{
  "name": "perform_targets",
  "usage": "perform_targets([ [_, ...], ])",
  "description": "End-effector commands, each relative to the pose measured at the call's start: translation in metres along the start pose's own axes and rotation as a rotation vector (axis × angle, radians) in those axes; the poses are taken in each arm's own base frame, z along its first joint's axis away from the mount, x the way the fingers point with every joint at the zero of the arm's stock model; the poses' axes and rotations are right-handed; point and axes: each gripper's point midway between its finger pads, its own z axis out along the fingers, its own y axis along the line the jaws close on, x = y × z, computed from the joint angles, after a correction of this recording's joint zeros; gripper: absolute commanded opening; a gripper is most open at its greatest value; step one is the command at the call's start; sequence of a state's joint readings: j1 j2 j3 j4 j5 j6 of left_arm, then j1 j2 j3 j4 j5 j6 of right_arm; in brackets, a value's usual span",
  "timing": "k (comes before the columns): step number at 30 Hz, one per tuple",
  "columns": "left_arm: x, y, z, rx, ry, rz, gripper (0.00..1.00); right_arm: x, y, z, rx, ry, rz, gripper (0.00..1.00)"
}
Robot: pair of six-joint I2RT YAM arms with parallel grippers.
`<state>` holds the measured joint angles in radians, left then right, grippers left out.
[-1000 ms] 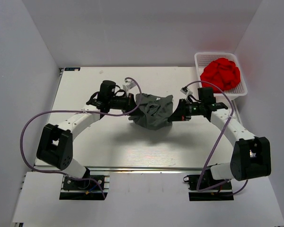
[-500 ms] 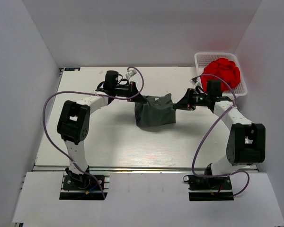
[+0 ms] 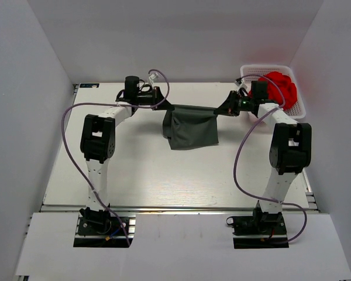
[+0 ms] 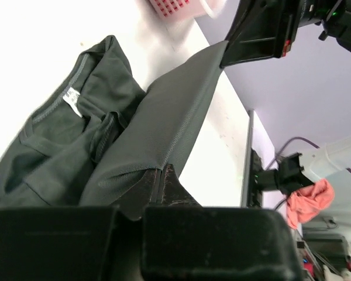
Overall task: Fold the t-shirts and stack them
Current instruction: Fold the long partially folded tshirt into a neat square, then smooth out wrinkles on the folded tshirt
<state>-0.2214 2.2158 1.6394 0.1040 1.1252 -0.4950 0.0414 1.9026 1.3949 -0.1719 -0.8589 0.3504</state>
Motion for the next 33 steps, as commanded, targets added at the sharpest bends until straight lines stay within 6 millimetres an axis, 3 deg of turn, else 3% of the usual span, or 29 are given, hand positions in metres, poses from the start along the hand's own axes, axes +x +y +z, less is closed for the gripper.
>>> perform_targets([
  [1, -0.023, 0.008, -0.002, 0.002, -0.021, 0.055, 0.0, -0.027, -0.01, 0.005, 0.031, -0.041, -0.057, 0.0],
  [4, -0.022, 0.032, 0.002, -0.005, -0.025, 0.02, 0.0, -0.043, -0.024, 0.012, 0.07, -0.063, -0.067, 0.0],
  [6, -0.027, 0.043, 0.001, -0.02, -0.039, 0.009, 0.0, -0.043, -0.035, 0.021, 0.072, -0.047, -0.045, 0.0],
  [7, -0.037, 0.049, -0.003, -0.042, -0.064, 0.023, 0.0, -0.054, -0.037, 0.028, 0.061, -0.054, -0.058, 0.0],
  [8, -0.039, 0.062, -0.005, -0.068, -0.08, 0.014, 0.0, -0.051, -0.05, 0.037, 0.064, -0.038, -0.035, 0.0],
  [9, -0.041, 0.066, -0.004, -0.082, -0.084, -0.005, 0.01, -0.065, -0.047, 0.039, 0.052, -0.057, -0.059, 0.0],
  [10, -0.055, 0.07, -0.012, -0.111, -0.118, 0.014, 0.16, -0.067, -0.064, 0.053, 0.054, -0.047, -0.039, 0.07],
  [11, -0.055, 0.076, -0.011, -0.129, -0.128, 0.0, 0.36, -0.074, -0.064, 0.056, 0.05, -0.054, -0.048, 0.14],
  [12, -0.063, 0.083, -0.019, -0.161, -0.153, -0.002, 0.7, -0.09, -0.06, 0.058, 0.037, -0.077, -0.081, 0.27],
  [13, -0.073, 0.092, -0.027, -0.213, -0.185, -0.01, 0.99, -0.09, -0.064, 0.061, 0.045, -0.066, -0.061, 0.68],
  [14, -0.076, 0.092, -0.027, -0.223, -0.189, 0.0, 1.0, -0.107, -0.062, 0.067, 0.034, -0.086, -0.097, 0.9],
  [16, -0.084, 0.09, -0.034, -0.24, -0.198, 0.016, 1.0, -0.112, -0.06, 0.068, 0.055, -0.09, -0.108, 0.91],
  [18, -0.074, 0.091, -0.032, -0.294, -0.169, 0.037, 1.0, -0.105, -0.057, 0.063, 0.104, -0.073, -0.127, 0.91],
  [19, -0.07, 0.09, -0.031, -0.331, -0.158, 0.052, 1.0, -0.11, -0.044, 0.054, 0.119, -0.093, -0.154, 0.91],
  [20, -0.074, 0.082, -0.036, -0.374, -0.146, 0.135, 1.0, -0.1, -0.06, 0.051, 0.203, -0.092, -0.158, 0.91],
  [21, -0.054, 0.089, -0.031, -0.444, -0.1, 0.111, 1.0, -0.094, -0.041, 0.042, 0.215, -0.097, -0.179, 0.91],
  [22, -0.046, 0.088, -0.029, -0.473, -0.076, 0.125, 1.0, -0.078, -0.056, 0.039, 0.275, -0.077, -0.159, 0.91],
  [23, -0.036, 0.089, -0.028, -0.499, -0.046, 0.132, 1.0, -0.073, -0.06, 0.037, 0.319, -0.076, -0.169, 0.91],
  [24, -0.026, 0.094, -0.029, -0.542, -0.03, 0.123, 1.0, -0.065, -0.05, 0.029, 0.335, -0.074, -0.172, 0.91],
  [25, -0.017, 0.093, -0.021, -0.551, -0.003, 0.123, 1.0, -0.051, -0.059, 0.027, 0.374, -0.051, -0.15, 0.91],
  [26, -0.014, 0.091, -0.021, -0.579, 0.005, 0.119, 1.0, -0.043, -0.053, 0.022, 0.384, -0.046, -0.151, 0.91],
  [27, -0.012, 0.089, -0.016, -0.573, 0.015, 0.132, 1.0, -0.03, -0.06, 0.021, 0.409, -0.026, -0.132, 0.91],
  [29, -0.002, 0.083, -0.002, -0.562, 0.04, 0.138, 1.0, -0.025, -0.057, 0.016, 0.43, -0.031, -0.134, 0.91],
  [30, -0.001, 0.084, 0.001, -0.583, 0.04, 0.145, 1.0, -0.014, -0.064, 0.011, 0.463, -0.024, -0.113, 0.91],
  [33, 0.003, 0.084, 0.007, -0.624, 0.041, 0.125, 0.98, -0.001, -0.061, 0.004, 0.485, -0.03, -0.11, 0.91],
])
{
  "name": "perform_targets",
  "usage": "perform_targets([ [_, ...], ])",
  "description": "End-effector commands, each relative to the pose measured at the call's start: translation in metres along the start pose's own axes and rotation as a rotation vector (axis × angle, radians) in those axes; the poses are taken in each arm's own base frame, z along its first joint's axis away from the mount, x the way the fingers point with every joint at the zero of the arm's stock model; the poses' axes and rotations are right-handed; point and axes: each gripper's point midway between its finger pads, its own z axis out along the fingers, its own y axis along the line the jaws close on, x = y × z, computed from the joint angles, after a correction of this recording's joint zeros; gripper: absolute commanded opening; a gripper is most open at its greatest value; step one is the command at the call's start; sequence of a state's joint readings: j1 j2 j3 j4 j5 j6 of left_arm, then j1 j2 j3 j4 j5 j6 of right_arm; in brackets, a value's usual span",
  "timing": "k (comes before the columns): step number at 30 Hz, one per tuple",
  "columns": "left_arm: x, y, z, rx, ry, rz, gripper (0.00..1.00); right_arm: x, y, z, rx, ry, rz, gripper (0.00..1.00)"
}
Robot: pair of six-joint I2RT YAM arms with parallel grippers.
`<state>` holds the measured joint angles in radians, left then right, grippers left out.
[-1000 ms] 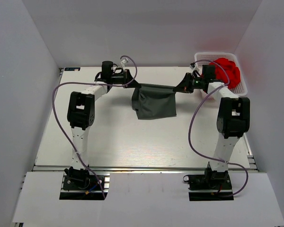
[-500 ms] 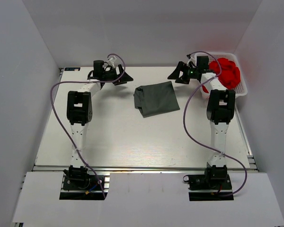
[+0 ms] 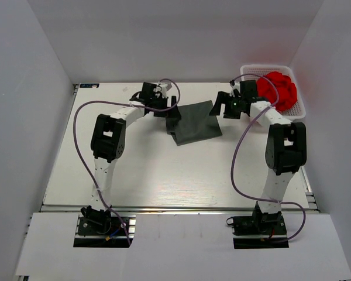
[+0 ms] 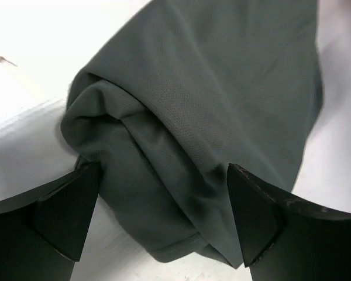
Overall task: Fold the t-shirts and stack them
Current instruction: Smooth out wrinkles on the folded tshirt
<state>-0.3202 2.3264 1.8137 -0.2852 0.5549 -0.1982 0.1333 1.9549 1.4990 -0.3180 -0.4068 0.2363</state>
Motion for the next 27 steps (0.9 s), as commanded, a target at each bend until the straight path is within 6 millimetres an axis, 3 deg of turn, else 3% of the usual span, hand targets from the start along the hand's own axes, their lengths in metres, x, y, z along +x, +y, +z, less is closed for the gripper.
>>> perform_targets([
  [1, -0.016, -0.003, -0.017, -0.093, -0.035, 0.03, 0.97, 0.005, -0.011, -0.014, 0.085, -0.036, -0.006, 0.91],
  [4, 0.002, 0.007, -0.008, -0.172, 0.012, 0.004, 0.87, 0.018, -0.016, -0.022, 0.113, -0.027, 0.01, 0.91],
  [5, 0.0, 0.012, -0.01, -0.205, 0.01, 0.003, 0.83, 0.017, -0.016, -0.024, 0.115, -0.035, 0.009, 0.91],
  [8, 0.018, 0.016, -0.005, -0.229, 0.058, -0.011, 0.71, 0.021, -0.016, -0.031, 0.124, -0.039, -0.001, 0.91],
  [15, 0.037, -0.003, -0.001, -0.162, 0.088, -0.028, 0.44, 0.031, -0.012, -0.036, 0.107, -0.035, -0.006, 0.91],
  [19, 0.052, 0.003, 0.005, -0.17, 0.112, -0.07, 0.24, 0.033, -0.009, -0.04, 0.088, -0.044, -0.002, 0.91],
  [21, 0.052, 0.003, 0.005, -0.17, 0.113, -0.07, 0.24, 0.036, -0.008, -0.042, 0.088, -0.046, -0.003, 0.91],
  [22, 0.052, 0.003, 0.006, -0.17, 0.112, -0.08, 0.28, 0.035, -0.008, -0.043, 0.087, -0.051, -0.005, 0.91],
  [23, 0.05, 0.0, 0.006, -0.158, 0.105, -0.096, 0.39, 0.035, -0.008, -0.044, 0.088, -0.053, -0.007, 0.91],
  [26, 0.036, -0.019, 0.001, -0.09, 0.047, -0.124, 0.41, 0.035, -0.007, -0.046, 0.083, -0.063, -0.004, 0.91],
  [27, 0.042, -0.021, 0.001, -0.074, 0.045, -0.139, 0.38, 0.039, -0.006, -0.045, 0.077, -0.054, -0.006, 0.91],
])
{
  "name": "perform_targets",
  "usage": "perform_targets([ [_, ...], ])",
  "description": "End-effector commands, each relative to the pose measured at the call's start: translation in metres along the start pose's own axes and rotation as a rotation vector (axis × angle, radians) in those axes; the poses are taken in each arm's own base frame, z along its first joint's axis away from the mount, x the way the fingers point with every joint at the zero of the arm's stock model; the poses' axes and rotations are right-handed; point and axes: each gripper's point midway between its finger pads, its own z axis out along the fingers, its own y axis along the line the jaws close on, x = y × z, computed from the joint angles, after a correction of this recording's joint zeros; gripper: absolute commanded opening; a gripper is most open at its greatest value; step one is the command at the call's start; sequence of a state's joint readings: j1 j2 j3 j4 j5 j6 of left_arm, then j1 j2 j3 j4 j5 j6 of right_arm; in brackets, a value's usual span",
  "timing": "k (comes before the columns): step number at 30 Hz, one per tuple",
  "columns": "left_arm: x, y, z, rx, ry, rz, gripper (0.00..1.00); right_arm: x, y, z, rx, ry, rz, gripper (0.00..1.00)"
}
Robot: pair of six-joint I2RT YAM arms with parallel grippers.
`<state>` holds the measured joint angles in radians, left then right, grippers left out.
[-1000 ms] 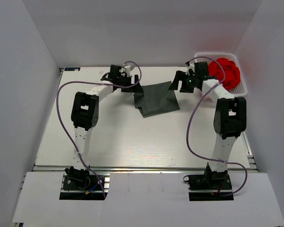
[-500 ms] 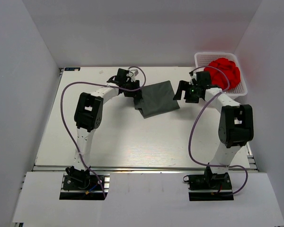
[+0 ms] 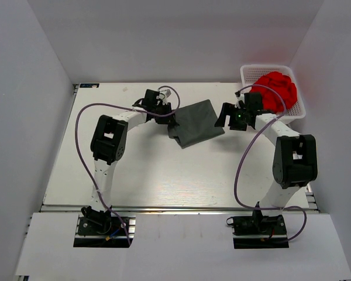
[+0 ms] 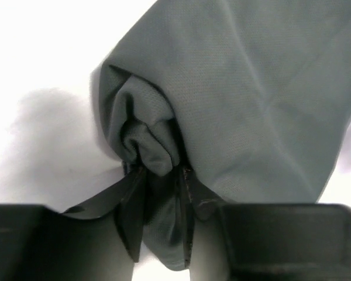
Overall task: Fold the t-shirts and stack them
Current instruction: Smooth out wrinkles on the folded tshirt
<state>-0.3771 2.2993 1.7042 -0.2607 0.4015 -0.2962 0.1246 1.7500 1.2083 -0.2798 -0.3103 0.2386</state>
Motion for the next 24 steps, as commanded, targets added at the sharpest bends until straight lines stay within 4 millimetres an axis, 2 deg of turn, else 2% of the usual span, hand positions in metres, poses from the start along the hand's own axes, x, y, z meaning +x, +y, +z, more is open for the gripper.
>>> perform_targets([
  [1, 0.004, -0.022, -0.018, 0.084, -0.009, -0.057, 0.33, -0.015, 0.011, -0.013, -0.035, -0.073, -0.025, 0.91],
  [2, -0.008, -0.029, -0.023, 0.103, -0.061, -0.06, 0.26, -0.017, 0.012, -0.014, -0.036, -0.082, -0.029, 0.91],
  [3, -0.005, -0.032, -0.022, 0.127, -0.057, -0.056, 0.26, -0.015, 0.011, -0.014, -0.034, -0.08, -0.03, 0.91],
  [5, -0.01, -0.035, -0.023, 0.132, -0.066, -0.065, 0.3, -0.016, 0.01, -0.014, -0.031, -0.084, -0.023, 0.91],
  [6, -0.008, -0.035, -0.021, 0.134, -0.046, -0.073, 0.38, -0.016, 0.011, -0.016, -0.035, -0.088, -0.03, 0.91],
  [7, 0.0, -0.035, -0.014, 0.134, -0.026, -0.075, 0.41, -0.016, 0.011, -0.017, -0.033, -0.092, -0.027, 0.91],
  [11, 0.002, -0.043, -0.011, 0.192, -0.027, -0.103, 0.45, -0.017, 0.003, -0.012, 0.007, -0.098, -0.029, 0.91],
  [12, 0.01, -0.039, -0.007, 0.185, -0.008, -0.123, 0.45, -0.017, -0.003, -0.01, 0.032, -0.097, -0.026, 0.91],
  [16, 0.007, -0.038, -0.005, 0.18, -0.02, -0.129, 0.46, -0.018, -0.009, 0.014, 0.027, -0.066, -0.015, 0.91],
  [18, -0.006, -0.035, -0.005, 0.182, -0.049, -0.124, 0.46, -0.021, -0.008, 0.025, 0.0, -0.072, -0.02, 0.91],
  [21, -0.023, -0.024, -0.002, 0.169, -0.083, -0.126, 0.46, -0.04, -0.005, 0.041, -0.045, -0.098, -0.035, 0.91],
  [22, -0.02, -0.021, 0.002, 0.163, -0.071, -0.133, 0.46, -0.042, -0.004, 0.045, -0.055, -0.1, -0.048, 0.91],
  [23, -0.032, -0.023, 0.0, 0.158, -0.094, -0.124, 0.46, -0.041, -0.007, 0.057, -0.06, -0.089, -0.048, 0.91],
  [24, -0.029, -0.019, 0.004, 0.144, -0.085, -0.131, 0.46, -0.049, -0.005, 0.059, -0.071, -0.101, -0.061, 0.91],
])
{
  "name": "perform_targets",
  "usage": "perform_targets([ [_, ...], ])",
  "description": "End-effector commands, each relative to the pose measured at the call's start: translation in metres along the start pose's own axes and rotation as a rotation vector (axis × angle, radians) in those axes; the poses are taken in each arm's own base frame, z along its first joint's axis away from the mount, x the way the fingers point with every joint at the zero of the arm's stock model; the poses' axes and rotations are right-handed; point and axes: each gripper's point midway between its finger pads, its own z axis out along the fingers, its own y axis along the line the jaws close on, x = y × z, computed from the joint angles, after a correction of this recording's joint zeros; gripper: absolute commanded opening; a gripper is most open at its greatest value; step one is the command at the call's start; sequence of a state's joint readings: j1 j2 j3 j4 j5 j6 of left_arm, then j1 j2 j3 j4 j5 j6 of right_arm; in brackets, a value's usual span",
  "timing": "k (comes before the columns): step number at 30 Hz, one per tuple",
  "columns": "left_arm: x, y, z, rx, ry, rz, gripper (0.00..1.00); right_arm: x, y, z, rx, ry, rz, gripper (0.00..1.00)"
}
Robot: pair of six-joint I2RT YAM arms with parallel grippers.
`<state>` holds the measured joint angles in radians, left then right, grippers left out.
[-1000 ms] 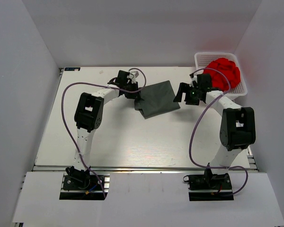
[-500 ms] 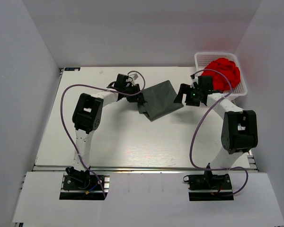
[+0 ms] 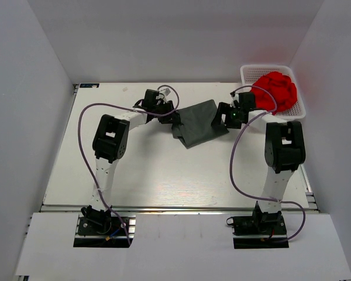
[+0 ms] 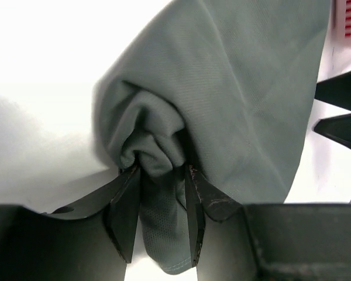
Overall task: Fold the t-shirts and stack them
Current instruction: Smooth out wrinkles on the folded tshirt, then put the neatly folded tshirt into the corner of the board with the left arm
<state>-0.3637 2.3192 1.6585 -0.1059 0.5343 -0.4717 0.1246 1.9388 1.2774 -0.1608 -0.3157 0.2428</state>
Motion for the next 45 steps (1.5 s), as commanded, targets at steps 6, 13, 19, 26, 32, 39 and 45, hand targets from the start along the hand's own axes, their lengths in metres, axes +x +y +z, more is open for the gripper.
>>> perform_targets([
  [6, -0.046, -0.002, -0.004, 0.005, -0.09, 0.033, 0.47, -0.021, 0.012, 0.022, -0.109, -0.051, -0.064, 0.91],
  [13, -0.067, 0.001, -0.007, 0.009, -0.114, 0.076, 0.51, 0.057, 0.034, -0.006, -0.208, 0.021, 0.025, 0.91],
  [19, -0.077, -0.01, -0.031, -0.026, -0.151, 0.133, 0.54, 0.06, 0.051, -0.039, -0.204, -0.023, -0.021, 0.91],
  [26, -0.079, -0.014, -0.036, -0.083, -0.13, 0.263, 0.54, 0.034, 0.047, -0.059, -0.121, -0.093, -0.046, 0.91],
  [32, -0.073, -0.029, -0.028, -0.04, -0.09, 0.334, 0.54, 0.029, 0.04, -0.073, -0.05, -0.119, -0.054, 0.91],
  [39, -0.063, -0.049, -0.022, 0.053, -0.075, 0.397, 0.6, 0.038, 0.034, -0.07, -0.031, -0.095, -0.046, 0.91],
  [45, -0.048, -0.048, -0.012, 0.12, -0.039, 0.418, 0.84, 0.043, 0.031, -0.066, -0.028, -0.071, -0.049, 0.91],
])
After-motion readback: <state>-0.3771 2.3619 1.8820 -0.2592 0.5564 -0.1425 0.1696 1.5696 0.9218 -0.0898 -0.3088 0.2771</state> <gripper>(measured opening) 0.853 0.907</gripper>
